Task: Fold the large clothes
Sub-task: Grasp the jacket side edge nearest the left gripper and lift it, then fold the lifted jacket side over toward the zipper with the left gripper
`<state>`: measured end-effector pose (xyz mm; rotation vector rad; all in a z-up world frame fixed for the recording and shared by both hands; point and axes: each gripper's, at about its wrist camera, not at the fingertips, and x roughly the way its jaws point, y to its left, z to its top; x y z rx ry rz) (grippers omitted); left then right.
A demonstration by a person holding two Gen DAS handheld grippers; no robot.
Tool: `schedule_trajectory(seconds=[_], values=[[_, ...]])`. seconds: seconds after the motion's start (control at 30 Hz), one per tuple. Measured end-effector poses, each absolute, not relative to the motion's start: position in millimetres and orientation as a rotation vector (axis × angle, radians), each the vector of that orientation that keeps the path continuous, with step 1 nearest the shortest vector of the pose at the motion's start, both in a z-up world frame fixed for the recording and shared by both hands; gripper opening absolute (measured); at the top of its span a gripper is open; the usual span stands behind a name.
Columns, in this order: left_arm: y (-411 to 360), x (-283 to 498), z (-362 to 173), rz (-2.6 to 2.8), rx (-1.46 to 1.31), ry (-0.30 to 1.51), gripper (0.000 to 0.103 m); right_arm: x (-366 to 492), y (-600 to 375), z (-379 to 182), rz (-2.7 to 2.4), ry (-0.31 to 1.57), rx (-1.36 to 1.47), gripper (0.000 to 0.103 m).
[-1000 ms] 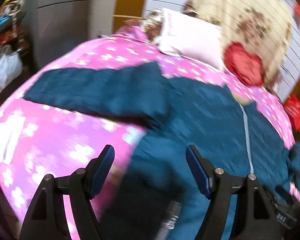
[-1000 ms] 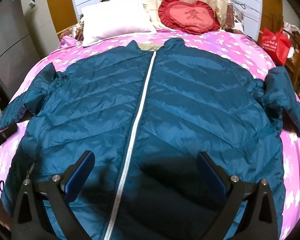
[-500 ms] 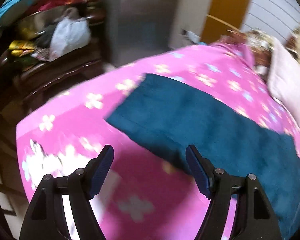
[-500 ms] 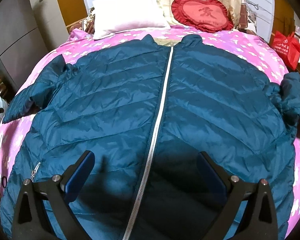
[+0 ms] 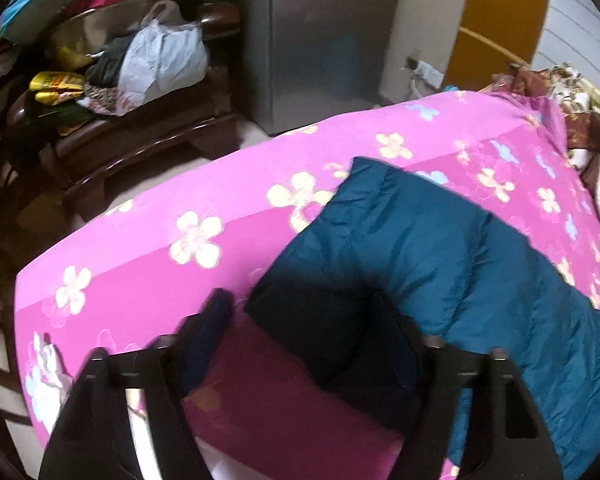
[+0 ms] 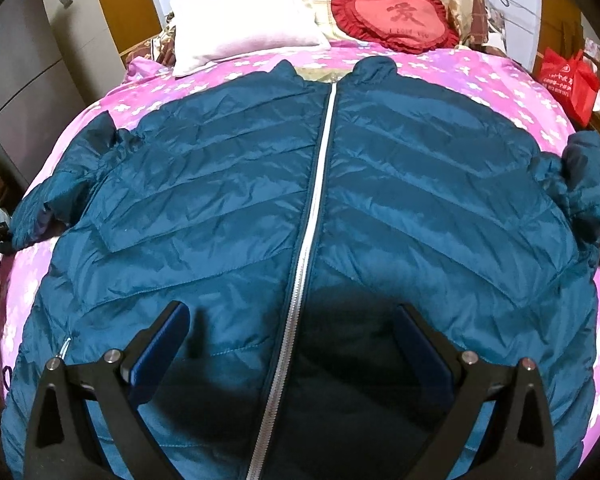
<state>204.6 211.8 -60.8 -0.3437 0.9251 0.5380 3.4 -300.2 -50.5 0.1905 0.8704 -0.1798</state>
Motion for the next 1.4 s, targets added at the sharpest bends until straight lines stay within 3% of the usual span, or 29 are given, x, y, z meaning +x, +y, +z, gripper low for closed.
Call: schedule_trajectory(seconds=[0.03,0.4,0.7,1.13,1.4], values=[[209.2,205.5,-57.8,0.520,-0.336,0.923,0.000,2.9,-300.2,-50.7,-0.181,0.871,0.191,0.103],[108.7,154.8,47.6,0.107,-0.356,0.751,0.000,-12.3,-304.2,-46.1,-0.163,0.851,0.235,0.103],[-53.8,103.4,111.7,-0.240,-0.200,0.683,0.000,-34.1,-321.5,-35.9,-0.166,0.817,0.274,0.103],[-260.9,81.4,61.6,-0.508,-0.049,0.808,0.000,-66.5,-388.0,-33.9,-0.259,0.785,0.342,0.103],[-314.5,82.1,-2.3,-0.562,-0.046,0.964,0.000,-67.1,-424.8,-45.7,-0.314,0.821,0.340,0.103]])
